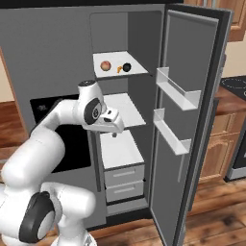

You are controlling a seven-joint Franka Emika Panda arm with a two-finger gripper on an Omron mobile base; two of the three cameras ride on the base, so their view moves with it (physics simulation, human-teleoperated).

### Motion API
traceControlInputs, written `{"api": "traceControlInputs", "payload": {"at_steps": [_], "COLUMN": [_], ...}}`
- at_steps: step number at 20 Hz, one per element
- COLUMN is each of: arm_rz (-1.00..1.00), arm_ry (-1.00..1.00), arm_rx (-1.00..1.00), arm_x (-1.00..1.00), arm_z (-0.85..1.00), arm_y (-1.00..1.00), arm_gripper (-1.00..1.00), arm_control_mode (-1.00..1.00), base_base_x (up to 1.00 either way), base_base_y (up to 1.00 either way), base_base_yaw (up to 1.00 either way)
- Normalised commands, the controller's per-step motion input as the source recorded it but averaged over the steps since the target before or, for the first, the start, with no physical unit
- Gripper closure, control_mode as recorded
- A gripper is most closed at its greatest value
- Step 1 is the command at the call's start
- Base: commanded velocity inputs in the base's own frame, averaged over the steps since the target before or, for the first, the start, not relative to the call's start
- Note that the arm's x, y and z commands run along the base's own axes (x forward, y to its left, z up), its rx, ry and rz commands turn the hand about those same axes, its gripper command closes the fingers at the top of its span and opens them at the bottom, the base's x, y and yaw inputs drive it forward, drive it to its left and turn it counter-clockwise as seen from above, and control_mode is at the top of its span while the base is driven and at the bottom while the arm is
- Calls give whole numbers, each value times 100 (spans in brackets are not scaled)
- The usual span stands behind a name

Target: Open the fridge, remove the peach, eggplant, and shrimp, and place them on any counter.

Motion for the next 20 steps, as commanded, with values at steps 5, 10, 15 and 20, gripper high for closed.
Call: {"api": "traceControlInputs", "payload": {"at_steps": [5, 10, 15, 20], "arm_rz": [18, 11, 2, 0], "arm_ry": [8, -8, -19, 0], "arm_rx": [28, 1, 0, 0], "arm_x": [-51, -77, -71, 0], "arm_z": [33, 11, 9, 0], "arm_y": [71, 31, 2, 0], "arm_gripper": [-100, -100, -100, -100], "arm_control_mode": [-100, -100, -100, 100], "base_base_x": [0, 0, 0, -2], "base_base_y": [0, 0, 0, -50], "base_base_yaw": [0, 0, 0, 7]}}
